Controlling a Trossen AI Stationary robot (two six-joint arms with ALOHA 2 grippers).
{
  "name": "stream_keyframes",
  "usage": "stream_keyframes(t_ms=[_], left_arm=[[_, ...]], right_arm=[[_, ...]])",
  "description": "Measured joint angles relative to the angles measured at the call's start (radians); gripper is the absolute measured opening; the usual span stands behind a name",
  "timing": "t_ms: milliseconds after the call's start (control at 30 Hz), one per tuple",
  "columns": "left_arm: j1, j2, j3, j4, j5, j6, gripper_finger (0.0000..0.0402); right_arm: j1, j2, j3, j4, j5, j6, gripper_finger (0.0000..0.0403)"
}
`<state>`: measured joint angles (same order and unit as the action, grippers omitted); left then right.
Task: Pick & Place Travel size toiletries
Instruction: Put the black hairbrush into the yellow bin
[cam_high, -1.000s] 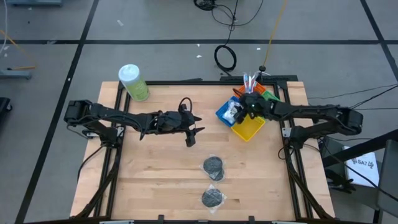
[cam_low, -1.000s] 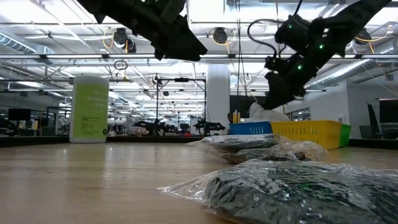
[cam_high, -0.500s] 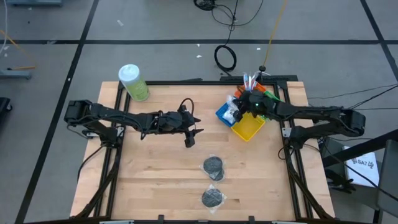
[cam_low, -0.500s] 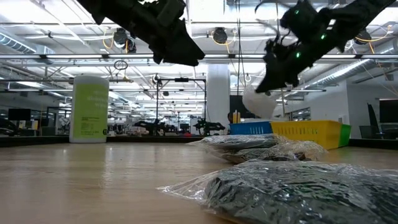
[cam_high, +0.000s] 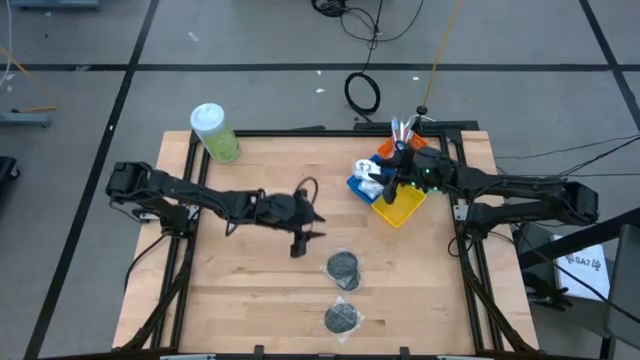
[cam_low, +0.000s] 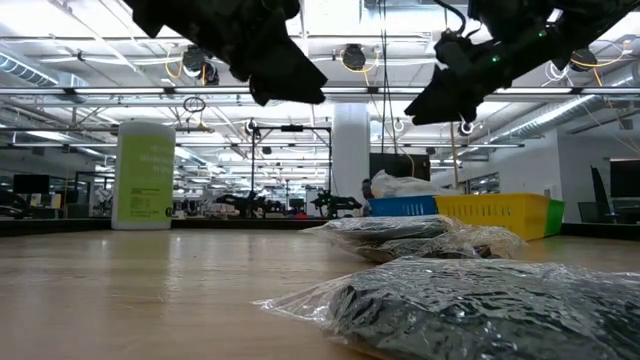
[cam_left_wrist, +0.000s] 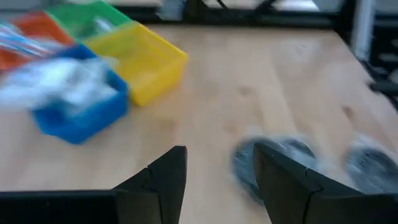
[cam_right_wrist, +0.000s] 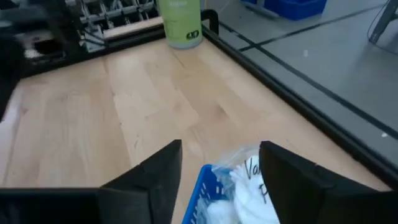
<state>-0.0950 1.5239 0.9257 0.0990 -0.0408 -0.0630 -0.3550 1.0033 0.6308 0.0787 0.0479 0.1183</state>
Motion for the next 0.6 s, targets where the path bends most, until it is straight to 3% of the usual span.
stream_keyframes(t_ms=[133, 467, 600], left_arm=[[-0.057, 0.068, 0.0, 0.004, 0.011, -0.017, 0.0177], [-0.205, 0.238, 0.0, 0.078, -0.015, 0.156, 0.0197], [-0.236, 0.238, 0.0, 0.025, -0.181, 0.282, 0.0209]], right_arm=[[0.002, 0.013, 0.0, -0.005, 0.0, 0.003, 0.0221], [0.002, 0.017, 0.0, -0.001, 0.001, 0.0, 0.0227], [0.002, 0.017, 0.0, -0.001, 0.003, 0.001, 0.0228]])
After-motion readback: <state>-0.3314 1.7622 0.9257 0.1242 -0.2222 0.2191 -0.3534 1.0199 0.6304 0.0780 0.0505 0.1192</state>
